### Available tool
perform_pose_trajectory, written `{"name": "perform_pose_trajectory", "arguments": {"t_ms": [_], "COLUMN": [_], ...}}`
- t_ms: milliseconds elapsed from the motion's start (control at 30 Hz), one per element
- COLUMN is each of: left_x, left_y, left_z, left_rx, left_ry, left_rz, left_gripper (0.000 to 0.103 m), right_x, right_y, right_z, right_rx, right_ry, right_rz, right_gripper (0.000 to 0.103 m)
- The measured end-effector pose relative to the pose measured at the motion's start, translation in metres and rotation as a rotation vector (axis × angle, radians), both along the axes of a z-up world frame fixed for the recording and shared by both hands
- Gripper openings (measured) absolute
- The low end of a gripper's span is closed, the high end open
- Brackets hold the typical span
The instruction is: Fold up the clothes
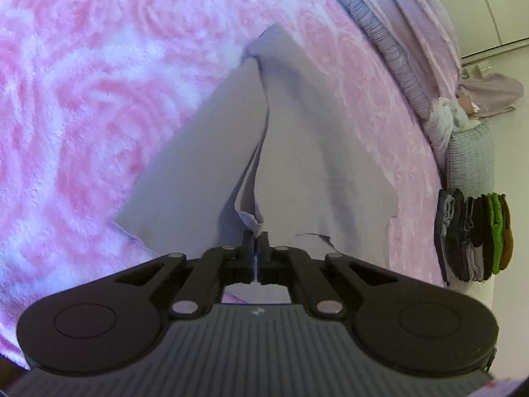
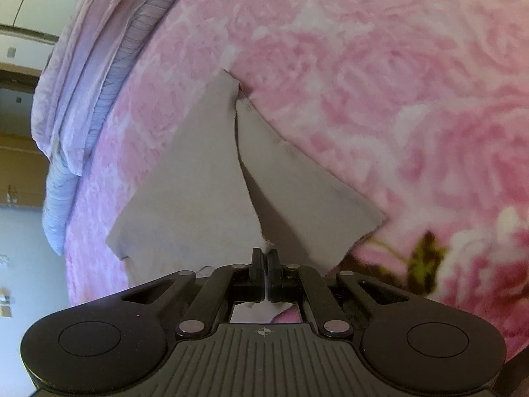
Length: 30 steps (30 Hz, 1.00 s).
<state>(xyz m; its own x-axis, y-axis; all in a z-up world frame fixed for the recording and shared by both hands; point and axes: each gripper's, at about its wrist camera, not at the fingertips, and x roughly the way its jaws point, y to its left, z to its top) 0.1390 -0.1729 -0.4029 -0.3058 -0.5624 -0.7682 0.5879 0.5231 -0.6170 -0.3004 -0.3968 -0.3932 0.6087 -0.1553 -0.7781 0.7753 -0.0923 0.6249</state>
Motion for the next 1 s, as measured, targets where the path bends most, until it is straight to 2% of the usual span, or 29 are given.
{"name": "perform_pose_trajectory", "arguments": {"t_ms": [67, 167, 367, 433, 467, 567, 600, 633, 700, 733, 867, 1000], "left_x": [-0.002, -0.008, -0.014, -0.016, -0.017, -0.018, -0.019, -0.019, -0.017, -0.014, 0.002, 0.010], "left_y": [0.003, 0.006, 0.014, 0.014, 0.013, 0.011, 0.012, 0.013, 0.014, 0.015, -0.004, -0.061], "left_z": [0.003, -0.002, -0.008, -0.012, -0.015, -0.016, -0.014, -0.010, -0.003, 0.004, 0.039, 0.054], "left_rx": [-0.007, 0.027, 0.037, 0.054, 0.064, 0.087, 0.092, 0.100, 0.122, 0.127, 0.036, -0.090], "left_ry": [-0.015, -0.022, -0.028, -0.057, -0.067, -0.075, -0.085, -0.100, -0.134, -0.166, -0.342, -0.431], "left_rz": [-0.012, -0.025, -0.017, -0.016, -0.018, -0.026, -0.038, -0.058, -0.086, -0.092, -0.117, -0.163], "left_gripper": [0.000, 0.000, 0.000, 0.000, 0.000, 0.001, 0.002, 0.002, 0.002, 0.002, 0.002, 0.002], "right_x": [-0.001, -0.002, -0.004, -0.003, -0.002, 0.010, 0.014, 0.018, 0.027, 0.029, 0.040, 0.076], "right_y": [0.001, 0.002, 0.006, 0.006, 0.007, 0.009, 0.011, 0.012, 0.014, 0.013, -0.004, -0.034], "right_z": [0.003, 0.003, 0.004, 0.000, -0.003, -0.009, -0.005, 0.000, 0.013, 0.019, 0.043, 0.048], "right_rx": [-0.011, -0.025, -0.034, -0.034, -0.034, -0.041, -0.067, -0.092, -0.165, -0.205, -0.372, -0.533], "right_ry": [0.001, 0.046, 0.039, 0.055, 0.077, 0.203, 0.225, 0.264, 0.388, 0.422, 0.426, 0.400], "right_rz": [0.009, 0.032, 0.040, 0.043, 0.045, 0.144, 0.183, 0.223, 0.303, 0.322, 0.347, 0.404], "right_gripper": [0.000, 0.000, 0.000, 0.000, 0.000, 0.000, 0.001, 0.006, 0.012, 0.012, 0.012, 0.012]}}
